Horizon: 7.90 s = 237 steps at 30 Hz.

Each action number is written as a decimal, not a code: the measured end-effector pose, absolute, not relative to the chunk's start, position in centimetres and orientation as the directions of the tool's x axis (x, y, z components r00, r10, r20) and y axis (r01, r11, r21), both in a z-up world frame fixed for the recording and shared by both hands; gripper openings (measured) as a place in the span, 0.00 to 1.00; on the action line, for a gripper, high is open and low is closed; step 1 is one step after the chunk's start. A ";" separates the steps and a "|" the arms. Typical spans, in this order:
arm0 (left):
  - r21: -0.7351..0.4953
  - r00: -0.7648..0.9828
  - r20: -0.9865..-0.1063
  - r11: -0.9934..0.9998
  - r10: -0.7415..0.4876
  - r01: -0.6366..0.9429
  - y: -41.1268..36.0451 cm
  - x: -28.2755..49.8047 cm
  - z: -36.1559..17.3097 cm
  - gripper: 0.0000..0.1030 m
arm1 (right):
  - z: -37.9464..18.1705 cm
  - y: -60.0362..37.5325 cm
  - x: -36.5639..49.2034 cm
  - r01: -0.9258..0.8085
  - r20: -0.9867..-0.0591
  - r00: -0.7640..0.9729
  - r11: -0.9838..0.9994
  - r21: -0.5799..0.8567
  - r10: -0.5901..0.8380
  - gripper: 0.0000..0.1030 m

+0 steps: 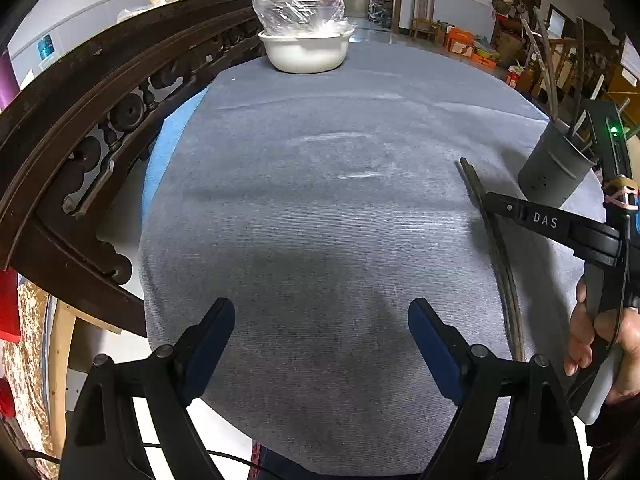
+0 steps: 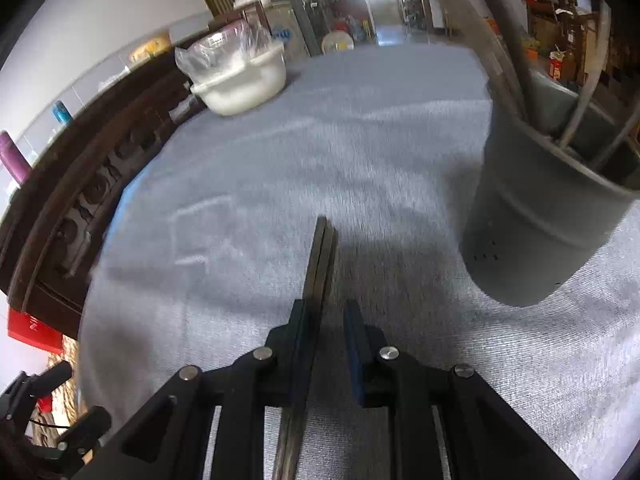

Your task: Organize utensils

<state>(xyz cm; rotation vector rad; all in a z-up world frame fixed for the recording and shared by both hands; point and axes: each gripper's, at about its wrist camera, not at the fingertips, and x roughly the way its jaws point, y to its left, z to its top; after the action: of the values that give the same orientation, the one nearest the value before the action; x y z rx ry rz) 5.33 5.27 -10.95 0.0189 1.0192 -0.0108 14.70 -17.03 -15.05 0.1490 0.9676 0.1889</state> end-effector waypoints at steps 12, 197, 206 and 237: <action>0.014 0.515 -0.857 1.000 0.002 0.019 5.0 5.4 -11.4 0.86 | -15.1 -16.6 14.2 -0.116 -0.791 0.515 0.941 0.318 0.331 0.20; -0.074 0.751 -0.558 0.923 -0.353 0.378 -13.2 10.6 7.8 0.07 | 6.8 -31.3 4.7 0.037 -0.248 0.969 0.972 0.230 0.021 0.07; -0.053 0.752 -0.565 0.924 -0.340 0.378 -13.3 10.8 7.2 0.08 | 5.6 -31.4 5.0 0.052 -0.278 0.960 0.968 0.246 0.019 0.07; 0.141 0.797 -0.581 0.944 -0.164 0.297 -9.4 6.7 4.2 0.84 | 5.2 -31.4 0.7 0.012 -0.243 0.966 0.921 0.389 0.090 0.72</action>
<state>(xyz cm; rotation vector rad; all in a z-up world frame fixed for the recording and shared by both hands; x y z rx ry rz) 6.75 -9.37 4.15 0.2312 0.6001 -0.2501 0.75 -31.42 5.24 0.3985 0.2606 0.0407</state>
